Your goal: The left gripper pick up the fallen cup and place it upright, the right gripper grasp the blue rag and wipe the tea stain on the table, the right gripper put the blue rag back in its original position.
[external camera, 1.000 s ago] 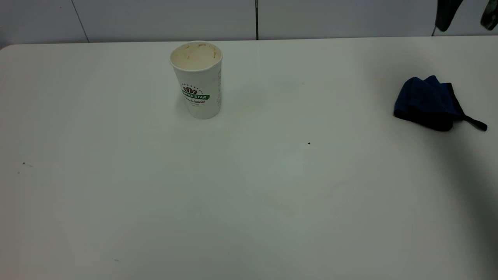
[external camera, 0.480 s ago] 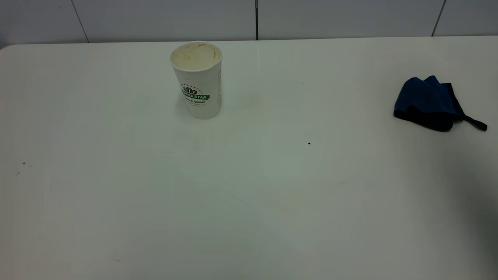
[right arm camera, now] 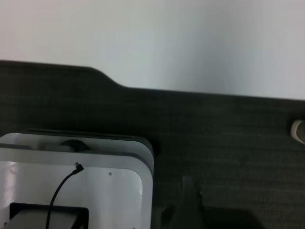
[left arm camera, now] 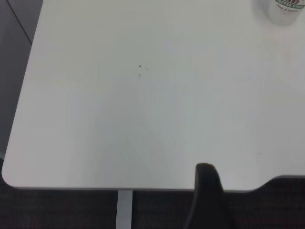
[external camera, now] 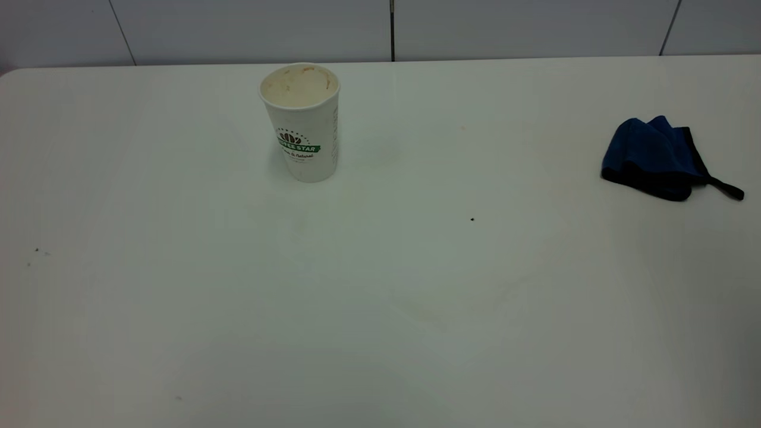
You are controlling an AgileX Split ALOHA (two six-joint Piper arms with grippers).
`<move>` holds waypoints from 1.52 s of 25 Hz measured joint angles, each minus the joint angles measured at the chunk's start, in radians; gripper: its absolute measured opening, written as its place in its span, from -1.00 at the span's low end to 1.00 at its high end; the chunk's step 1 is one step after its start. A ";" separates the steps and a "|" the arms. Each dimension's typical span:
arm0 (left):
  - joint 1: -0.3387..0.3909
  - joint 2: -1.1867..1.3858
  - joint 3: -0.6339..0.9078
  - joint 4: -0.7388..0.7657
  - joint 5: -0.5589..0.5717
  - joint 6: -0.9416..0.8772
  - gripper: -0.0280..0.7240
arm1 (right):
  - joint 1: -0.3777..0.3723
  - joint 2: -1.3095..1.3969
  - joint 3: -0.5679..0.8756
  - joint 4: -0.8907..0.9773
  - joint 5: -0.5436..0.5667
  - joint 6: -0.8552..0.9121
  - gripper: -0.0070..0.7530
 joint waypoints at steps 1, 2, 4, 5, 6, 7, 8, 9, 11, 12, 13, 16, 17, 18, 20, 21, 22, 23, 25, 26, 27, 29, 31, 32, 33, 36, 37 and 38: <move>0.000 0.000 0.000 0.000 0.000 0.000 0.51 | 0.000 -0.043 0.026 0.001 0.001 0.000 0.77; 0.000 0.000 0.000 0.000 0.000 0.000 0.51 | 0.000 -0.078 0.048 0.002 0.003 0.005 0.76; 0.000 0.000 0.000 0.000 0.000 0.000 0.51 | 0.000 -0.160 0.073 0.003 0.003 0.007 0.72; 0.000 0.000 0.000 0.000 0.000 0.000 0.51 | 0.000 -0.194 0.082 0.003 0.003 0.007 0.70; 0.000 0.000 0.000 0.000 0.000 0.000 0.51 | 0.000 -0.233 0.089 0.003 0.003 0.008 0.69; 0.000 0.000 0.000 0.000 0.000 0.000 0.51 | 0.000 -0.270 0.096 0.003 0.003 0.008 0.67; 0.000 0.000 0.000 0.000 0.000 0.000 0.51 | 0.000 -0.305 0.104 0.003 0.003 0.008 0.66; 0.000 0.000 0.000 0.000 0.000 0.000 0.51 | 0.000 -0.331 0.113 0.003 0.003 0.008 0.65; 0.000 0.000 0.000 0.000 0.000 0.000 0.51 | 0.000 -0.390 0.131 0.003 0.003 0.008 0.64; 0.000 0.000 0.000 0.000 0.000 0.000 0.51 | 0.000 -0.413 0.136 0.003 0.003 0.008 0.64; 0.000 0.000 0.000 0.000 0.000 0.000 0.51 | 0.000 -0.441 0.136 0.003 0.003 0.009 0.64; 0.000 0.000 0.000 0.000 0.000 0.000 0.51 | 0.000 -0.516 0.136 0.003 0.003 0.008 0.63; 0.000 0.000 0.000 0.000 0.000 0.000 0.51 | 0.000 -0.539 0.136 0.003 0.003 0.008 0.63; 0.000 0.000 0.000 0.000 0.000 0.000 0.51 | 0.000 -0.558 0.136 0.003 0.003 0.008 0.62; 0.000 0.000 0.000 0.000 0.000 0.000 0.51 | 0.000 -0.588 0.136 0.003 0.003 0.008 0.61; 0.000 0.000 0.000 0.000 0.000 0.000 0.51 | 0.000 -0.603 0.136 0.003 0.003 0.008 0.60; 0.000 0.000 0.000 0.000 0.000 0.000 0.51 | 0.000 -0.618 0.136 0.003 0.003 0.007 0.60; 0.000 0.000 0.000 0.000 0.000 0.000 0.51 | 0.000 -0.631 0.136 0.003 0.003 0.007 0.59; 0.000 0.000 0.000 0.000 0.000 0.000 0.51 | 0.000 -0.662 0.136 -0.006 0.003 0.007 0.58; 0.000 0.000 0.000 0.000 0.000 0.000 0.51 | 0.000 -0.673 0.138 -0.012 -0.004 0.007 0.58; 0.000 0.000 0.000 0.000 0.000 0.000 0.51 | 0.000 -0.681 0.140 -0.017 -0.016 0.008 0.57; 0.000 0.000 0.000 0.000 0.000 0.000 0.51 | 0.000 -0.690 0.145 -0.020 -0.039 0.008 0.57; 0.000 0.000 0.000 0.000 0.000 0.000 0.51 | 0.000 -0.690 0.162 -0.021 -0.074 0.008 0.57; 0.000 0.000 0.000 0.000 0.000 0.000 0.51 | 0.000 -0.690 0.175 -0.021 -0.091 0.008 0.57; 0.000 0.000 0.000 0.000 0.000 0.000 0.51 | 0.000 -0.690 0.181 -0.023 -0.100 0.009 0.57; 0.000 0.000 0.000 0.000 0.000 0.000 0.51 | 0.000 -0.703 0.186 -0.024 -0.114 0.009 0.57; 0.000 0.000 0.000 0.000 0.000 0.000 0.51 | 0.000 -0.712 0.186 -0.024 -0.114 0.009 0.57; 0.000 0.000 0.000 0.000 0.000 0.000 0.51 | 0.000 -0.724 0.186 -0.024 -0.114 0.010 0.57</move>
